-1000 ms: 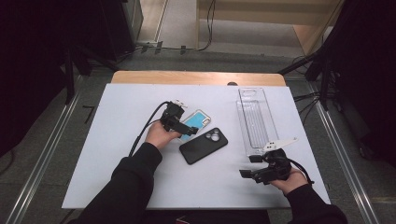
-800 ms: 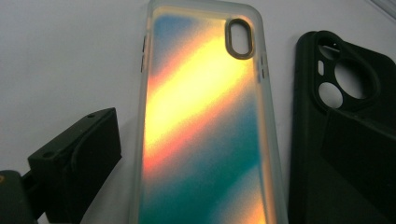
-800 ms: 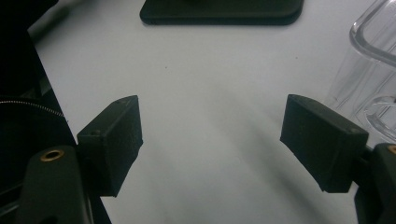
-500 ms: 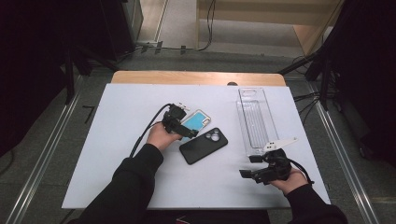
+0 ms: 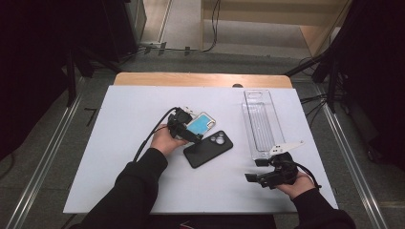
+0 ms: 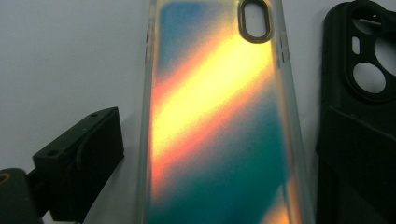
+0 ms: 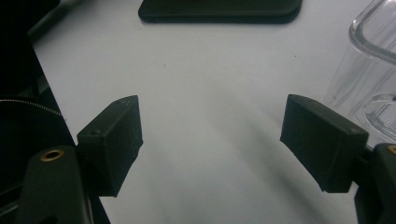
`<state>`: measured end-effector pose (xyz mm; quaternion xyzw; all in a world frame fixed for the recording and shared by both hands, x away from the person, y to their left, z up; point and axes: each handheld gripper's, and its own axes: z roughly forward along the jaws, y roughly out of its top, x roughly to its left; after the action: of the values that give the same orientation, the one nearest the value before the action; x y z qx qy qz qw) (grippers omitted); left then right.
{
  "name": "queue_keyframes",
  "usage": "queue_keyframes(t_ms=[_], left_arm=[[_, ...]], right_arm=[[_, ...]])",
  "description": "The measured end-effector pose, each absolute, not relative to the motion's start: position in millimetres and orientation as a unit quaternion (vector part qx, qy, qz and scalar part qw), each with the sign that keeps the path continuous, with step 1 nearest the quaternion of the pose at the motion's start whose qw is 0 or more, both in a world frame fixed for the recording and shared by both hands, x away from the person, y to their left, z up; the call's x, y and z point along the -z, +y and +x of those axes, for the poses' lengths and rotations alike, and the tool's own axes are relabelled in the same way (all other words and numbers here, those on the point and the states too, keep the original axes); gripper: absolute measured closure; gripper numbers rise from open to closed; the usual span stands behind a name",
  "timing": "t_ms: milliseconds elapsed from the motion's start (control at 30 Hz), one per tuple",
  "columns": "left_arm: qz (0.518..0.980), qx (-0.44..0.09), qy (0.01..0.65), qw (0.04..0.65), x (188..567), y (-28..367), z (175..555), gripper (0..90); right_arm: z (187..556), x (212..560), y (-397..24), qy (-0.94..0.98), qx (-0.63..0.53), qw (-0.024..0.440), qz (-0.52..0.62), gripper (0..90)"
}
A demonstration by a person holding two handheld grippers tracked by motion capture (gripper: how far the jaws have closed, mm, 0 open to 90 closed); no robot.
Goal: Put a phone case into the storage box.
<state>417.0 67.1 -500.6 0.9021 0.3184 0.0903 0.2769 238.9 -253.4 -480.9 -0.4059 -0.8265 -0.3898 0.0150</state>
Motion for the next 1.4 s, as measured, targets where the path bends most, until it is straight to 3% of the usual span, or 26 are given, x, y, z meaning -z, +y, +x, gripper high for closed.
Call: queue_keyframes(t_ms=[67,467,600,1400], left_arm=[[0.906,-0.109,0.308,0.269,501.5,65.4,414.4,5.7],[0.906,-0.11,0.308,0.268,500.8,65.4,412.8,7.3],[0.907,-0.11,0.297,0.278,500.0,66.5,409.4,15.7],[0.896,-0.08,0.318,0.3,491.1,74.5,414.1,17.3]], right_arm=[[238.9,480.9,-253.3,-0.827,0.39,0.015,-0.406,19.0],[238.9,480.8,-253.2,-0.826,0.389,0.016,-0.406,19.0],[238.9,480.8,-253.1,-0.827,0.39,0.016,-0.406,19.0],[238.9,480.8,-253.5,-0.826,0.39,0.021,-0.407,19.3]])
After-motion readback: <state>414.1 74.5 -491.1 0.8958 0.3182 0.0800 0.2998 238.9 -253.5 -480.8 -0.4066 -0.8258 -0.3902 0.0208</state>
